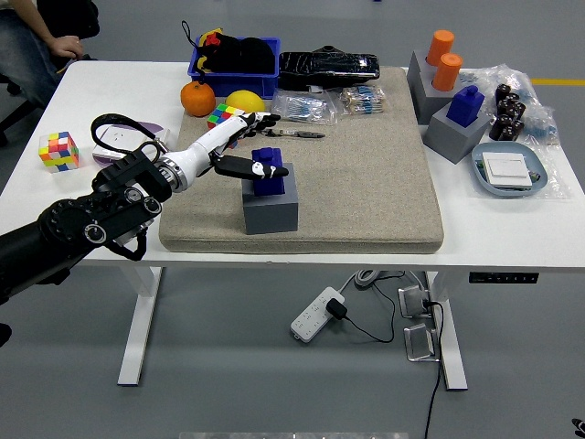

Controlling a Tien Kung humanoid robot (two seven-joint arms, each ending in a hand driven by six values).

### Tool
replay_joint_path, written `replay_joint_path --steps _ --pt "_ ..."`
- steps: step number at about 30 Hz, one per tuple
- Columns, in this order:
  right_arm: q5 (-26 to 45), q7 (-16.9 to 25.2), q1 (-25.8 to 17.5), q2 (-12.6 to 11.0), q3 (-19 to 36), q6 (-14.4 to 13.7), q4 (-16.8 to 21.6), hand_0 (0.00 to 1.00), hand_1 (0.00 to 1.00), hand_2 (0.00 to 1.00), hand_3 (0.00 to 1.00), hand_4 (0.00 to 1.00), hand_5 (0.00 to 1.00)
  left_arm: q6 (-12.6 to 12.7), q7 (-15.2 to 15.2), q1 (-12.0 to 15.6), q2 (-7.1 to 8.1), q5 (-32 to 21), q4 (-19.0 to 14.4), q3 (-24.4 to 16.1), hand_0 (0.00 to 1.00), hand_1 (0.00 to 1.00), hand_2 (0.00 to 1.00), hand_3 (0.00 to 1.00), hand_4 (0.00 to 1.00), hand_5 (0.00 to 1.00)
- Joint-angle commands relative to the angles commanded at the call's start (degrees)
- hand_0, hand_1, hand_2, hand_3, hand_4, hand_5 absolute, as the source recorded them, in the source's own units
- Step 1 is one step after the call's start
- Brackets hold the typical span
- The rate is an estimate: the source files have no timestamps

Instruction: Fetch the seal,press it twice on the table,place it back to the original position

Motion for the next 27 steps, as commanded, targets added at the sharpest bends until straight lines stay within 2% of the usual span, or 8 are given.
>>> replay_joint_path --steps 7,9,10,15,16,21,22,27 --pt "0.0 0.0 -0.1 0.0 0.2 0.0 0.0 0.798 0.697 0.655 0.664 0.712 0.487 0.0 -2.2 -0.1 1.64 -1.5 0.4 -2.8 0.998 0.998 0.998 0.998 0.998 0.657" --pt "-0.1 0.0 -0.1 0.0 0.2 0.0 0.0 0.798 0.697 0.655 0.664 0.712 0.487 0.5 -3.5 0.0 2.24 -2.5 0.4 -3.4 0.998 0.998 0.998 0.998 0.998 0.657" --pt "-0.1 0.1 0.0 -0.1 0.2 0.0 0.0 0.798 0.697 0.655 0.664 0.712 0.486 1.0 -4.2 0.0 2.72 -3.1 0.6 -3.9 0.998 0.998 0.998 0.998 0.998 0.768" --pt "-0.2 0.1 -0.1 -0.2 0.1 0.0 -0.1 0.798 0.697 0.655 0.664 0.712 0.486 4.1 -6.1 0.0 5.09 -4.0 3.3 -4.9 0.998 0.998 0.998 0.998 0.998 0.768" --pt "-0.2 0.1 -0.1 -0.2 0.1 0.0 -0.1 0.797 0.698 0.654 0.663 0.711 0.483 4.6 -6.1 0.0 5.41 -4.1 4.1 -4.9 0.969 0.998 0.995 0.962 0.979 0.573" --pt "-0.2 0.0 -0.1 -0.3 0.2 0.0 -0.2 0.797 0.698 0.654 0.663 0.711 0.483 6.2 -5.6 0.4 6.3 -4.7 9.8 -3.7 0.969 0.998 0.995 0.962 0.979 0.573" --pt "-0.2 0.1 -0.1 -0.3 0.1 0.0 -0.2 0.798 0.697 0.654 0.661 0.711 0.483 6.2 -5.3 0.6 6.38 -5.3 11.4 -3.1 0.934 0.982 0.974 0.931 0.947 0.486" --pt "-0.1 0.2 0.0 -0.2 0.0 0.0 -0.1 0.797 0.697 0.654 0.664 0.711 0.483 5.9 -2.9 1.5 6.41 -7.1 18.4 -0.1 0.932 0.982 0.971 0.925 0.924 0.446"
